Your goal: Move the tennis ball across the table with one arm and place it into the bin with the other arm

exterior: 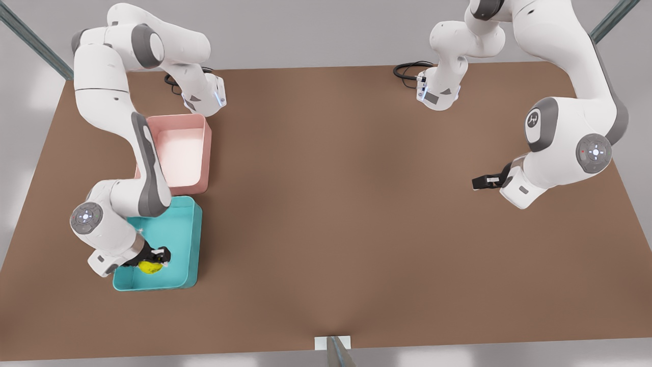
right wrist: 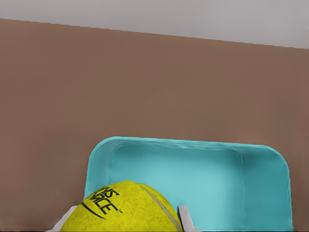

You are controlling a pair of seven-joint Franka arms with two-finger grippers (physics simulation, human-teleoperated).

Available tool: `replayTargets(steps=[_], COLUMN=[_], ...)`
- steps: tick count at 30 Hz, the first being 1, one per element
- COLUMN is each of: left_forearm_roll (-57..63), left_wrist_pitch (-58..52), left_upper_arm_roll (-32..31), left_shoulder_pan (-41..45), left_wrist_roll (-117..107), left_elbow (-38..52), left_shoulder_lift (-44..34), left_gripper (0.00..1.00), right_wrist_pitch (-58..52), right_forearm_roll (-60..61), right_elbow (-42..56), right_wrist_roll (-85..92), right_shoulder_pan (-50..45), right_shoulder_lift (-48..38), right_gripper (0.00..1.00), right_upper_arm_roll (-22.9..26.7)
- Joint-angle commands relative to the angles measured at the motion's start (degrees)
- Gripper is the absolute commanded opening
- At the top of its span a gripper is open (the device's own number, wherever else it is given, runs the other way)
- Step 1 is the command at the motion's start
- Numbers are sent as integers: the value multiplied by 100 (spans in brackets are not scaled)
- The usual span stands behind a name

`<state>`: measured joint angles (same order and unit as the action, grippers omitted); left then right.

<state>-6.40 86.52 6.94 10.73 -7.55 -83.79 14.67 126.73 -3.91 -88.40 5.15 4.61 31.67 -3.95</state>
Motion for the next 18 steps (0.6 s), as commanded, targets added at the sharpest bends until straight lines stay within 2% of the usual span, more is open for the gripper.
replayTargets(steps=[1,2,5,7,8,11,12,14,16,18], left_forearm_roll=[-2,-2,-2,-2,-2,-2,-2,-2,-2,-2], left_wrist_pitch=[-3,-3,-3,-3,-3,-12,-12,-12,-3,-3], left_upper_arm_roll=[1,1,1,1,1,1,1,1,1,1], left_shoulder_pan=[0,0,9,9,0,0,0,0,9,9], left_wrist_roll=[-19,-19,-19,-19,-19,-19,-19,-19,-19,-19], left_elbow=[3,3,3,3,3,3,3,3,3,-6], left_shoulder_lift=[1,1,1,-8,-8,-8,-8,-8,1,18], left_gripper=[100,100,100,100,100,100,100,100,100,100], right_wrist_pitch=[-851,-851,-843,-965,-1412,-4250,-4744,-4762,-5035,-5272], right_forearm_roll=[-251,-242,-225,-154,-154,-189,-260,-312,-383,-286], right_elbow=[-107,-151,-142,-2,191,2317,2529,2697,2143,1721], right_wrist_roll=[1937,1902,1858,1103,401,-471,-401,-375,-647,-656], right_shoulder_pan=[136,154,163,110,22,-382,-374,-338,-374,-356], right_shoulder_lift=[-3,6,67,164,225,1122,772,-37,-1048,-1602], right_gripper=[82,100,100,100,100,100,100,100,100,100], right_upper_arm_roll=[17,17,17,-1,-27,-45,17,61,26,8])
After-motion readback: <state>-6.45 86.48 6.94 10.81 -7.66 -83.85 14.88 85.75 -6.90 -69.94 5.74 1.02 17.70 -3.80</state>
